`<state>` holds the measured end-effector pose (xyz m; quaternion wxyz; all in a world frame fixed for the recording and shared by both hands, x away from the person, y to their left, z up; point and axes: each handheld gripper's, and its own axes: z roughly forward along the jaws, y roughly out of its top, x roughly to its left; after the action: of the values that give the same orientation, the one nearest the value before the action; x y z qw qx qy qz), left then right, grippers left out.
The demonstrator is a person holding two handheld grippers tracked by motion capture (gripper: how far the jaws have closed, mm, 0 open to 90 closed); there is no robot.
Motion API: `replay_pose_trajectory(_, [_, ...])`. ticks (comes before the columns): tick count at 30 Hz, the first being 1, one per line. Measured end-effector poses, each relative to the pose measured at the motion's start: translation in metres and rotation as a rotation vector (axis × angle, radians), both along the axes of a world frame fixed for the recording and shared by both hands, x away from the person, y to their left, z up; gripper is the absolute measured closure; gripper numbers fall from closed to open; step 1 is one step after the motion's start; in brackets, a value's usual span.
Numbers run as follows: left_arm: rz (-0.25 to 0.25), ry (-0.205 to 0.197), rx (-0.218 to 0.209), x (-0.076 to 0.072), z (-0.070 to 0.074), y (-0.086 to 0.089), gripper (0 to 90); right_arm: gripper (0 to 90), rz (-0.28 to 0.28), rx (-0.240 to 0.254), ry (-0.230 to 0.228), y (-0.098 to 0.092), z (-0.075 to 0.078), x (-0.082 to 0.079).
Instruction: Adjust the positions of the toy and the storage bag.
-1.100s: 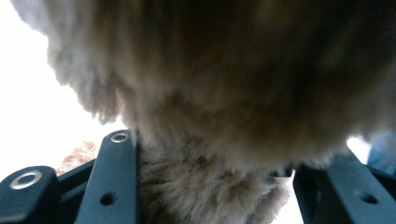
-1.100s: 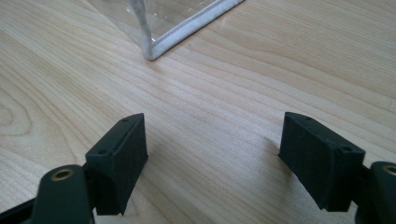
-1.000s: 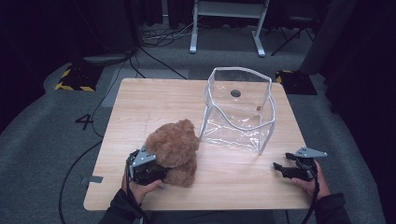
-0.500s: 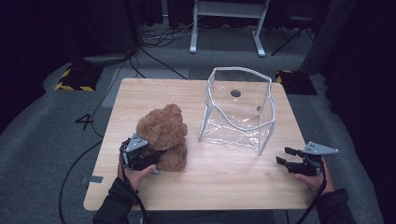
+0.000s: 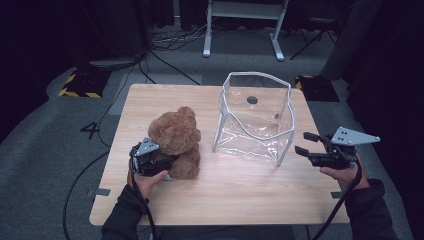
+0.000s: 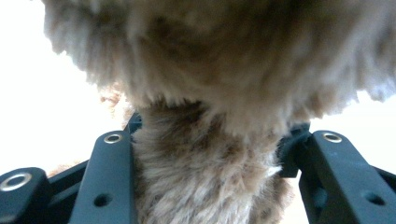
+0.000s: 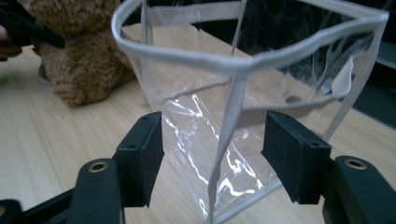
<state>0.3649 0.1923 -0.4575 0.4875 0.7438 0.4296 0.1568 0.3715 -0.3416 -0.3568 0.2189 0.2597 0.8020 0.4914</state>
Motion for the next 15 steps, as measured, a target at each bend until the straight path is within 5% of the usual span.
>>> replay_pose_trajectory(8, [-0.007, -0.004, 0.000, 0.000, -0.001, 0.000, 48.6, 38.1, 0.062, -0.023, -0.061, 0.025, 0.035, -0.003])
replay_pose_trajectory(15, [-0.010, -0.001, -0.003, -0.001, -0.001, 0.000, 48.7, 39.3, 0.103, -0.057, -0.053, 0.055, 0.037, 0.002])
